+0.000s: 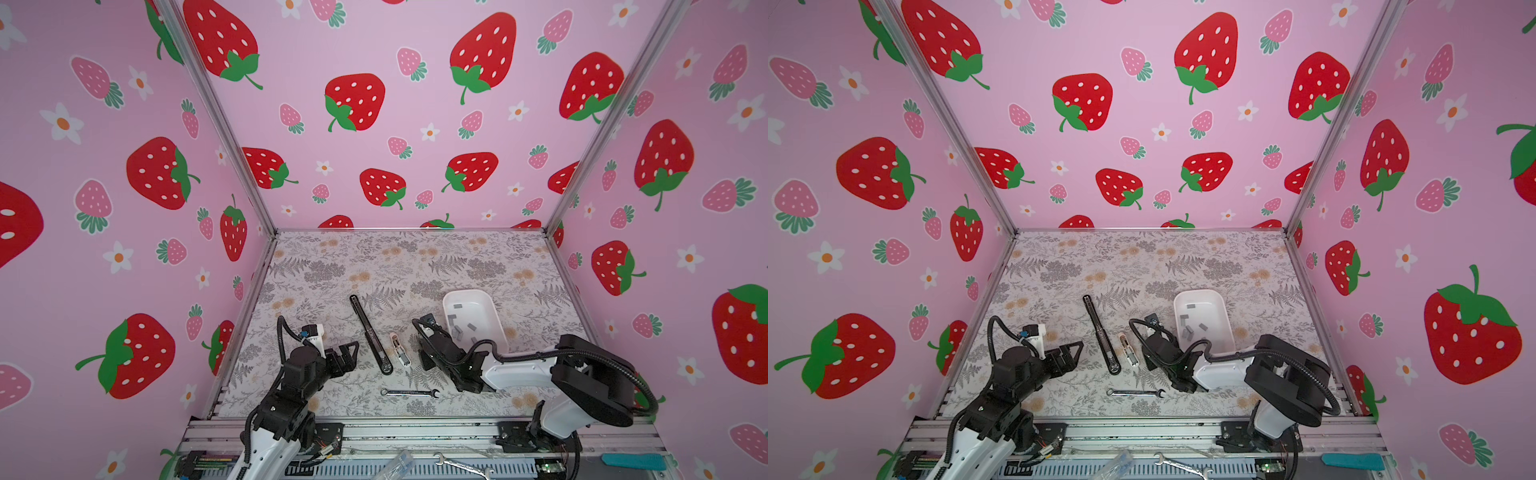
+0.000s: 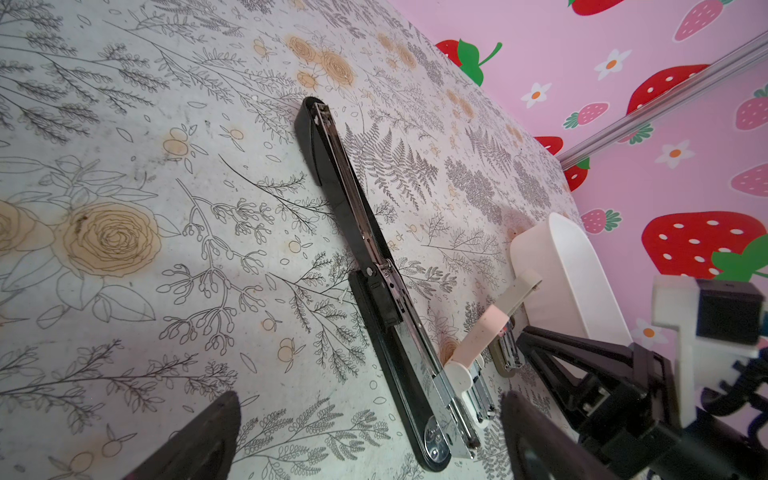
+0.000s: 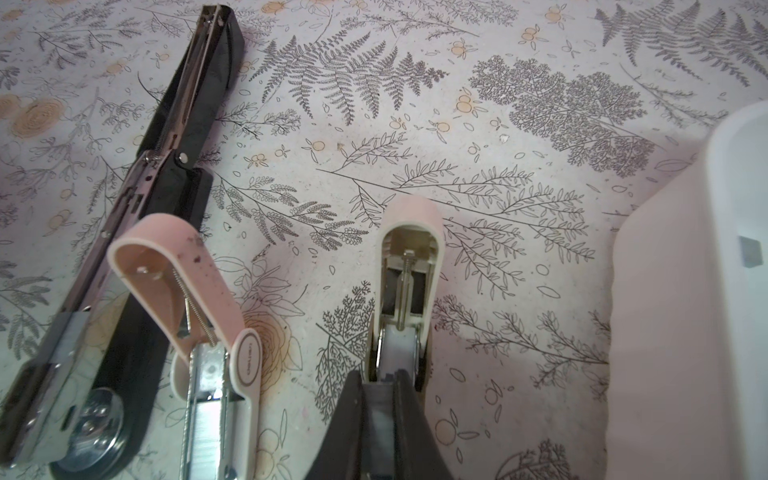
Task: Load the staples into the stapler
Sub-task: 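Lower the staple strip into the pink stapler's channel with the right gripper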
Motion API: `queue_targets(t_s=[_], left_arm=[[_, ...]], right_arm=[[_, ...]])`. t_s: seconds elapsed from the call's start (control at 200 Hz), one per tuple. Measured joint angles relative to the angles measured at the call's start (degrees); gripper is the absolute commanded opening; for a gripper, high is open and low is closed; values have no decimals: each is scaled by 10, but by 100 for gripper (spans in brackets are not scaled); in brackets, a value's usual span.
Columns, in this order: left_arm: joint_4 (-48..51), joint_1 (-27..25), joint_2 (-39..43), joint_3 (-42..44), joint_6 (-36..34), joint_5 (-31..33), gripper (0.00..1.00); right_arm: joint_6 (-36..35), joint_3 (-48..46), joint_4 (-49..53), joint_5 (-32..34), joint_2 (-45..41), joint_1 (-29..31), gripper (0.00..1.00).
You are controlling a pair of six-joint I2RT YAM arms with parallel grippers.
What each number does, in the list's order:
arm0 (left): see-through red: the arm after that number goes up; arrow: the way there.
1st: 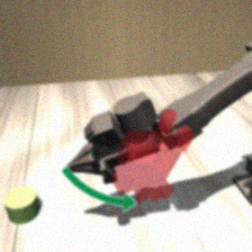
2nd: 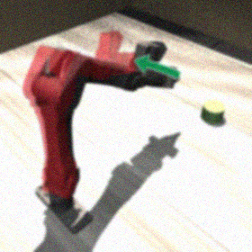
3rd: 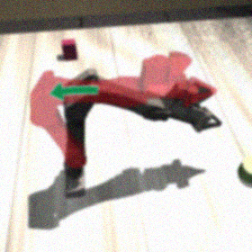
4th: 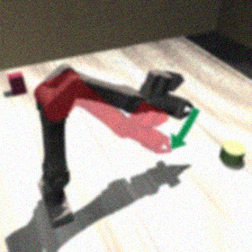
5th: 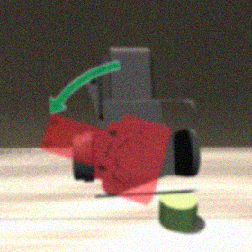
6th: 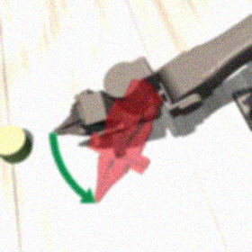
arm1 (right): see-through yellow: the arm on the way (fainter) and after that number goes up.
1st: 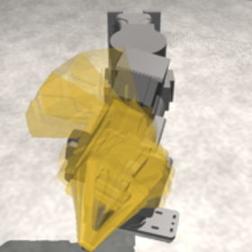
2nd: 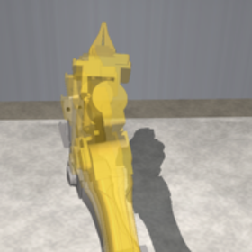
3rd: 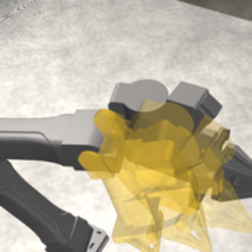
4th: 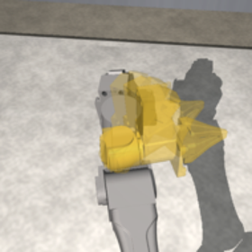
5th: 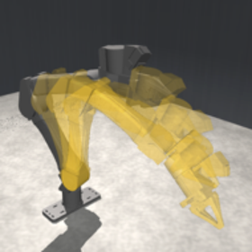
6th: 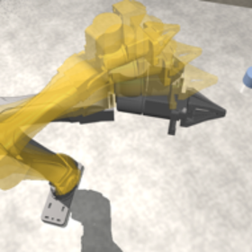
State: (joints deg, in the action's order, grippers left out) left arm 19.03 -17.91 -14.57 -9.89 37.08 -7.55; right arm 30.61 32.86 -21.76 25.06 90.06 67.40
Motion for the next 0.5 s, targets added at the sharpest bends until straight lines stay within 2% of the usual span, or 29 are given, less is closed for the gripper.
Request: queue_targets(t_s=[0.5], left_arm=[[0,-1,0,0,0,0,99]], right_arm=[[10,0,0,11,3,0,9]])
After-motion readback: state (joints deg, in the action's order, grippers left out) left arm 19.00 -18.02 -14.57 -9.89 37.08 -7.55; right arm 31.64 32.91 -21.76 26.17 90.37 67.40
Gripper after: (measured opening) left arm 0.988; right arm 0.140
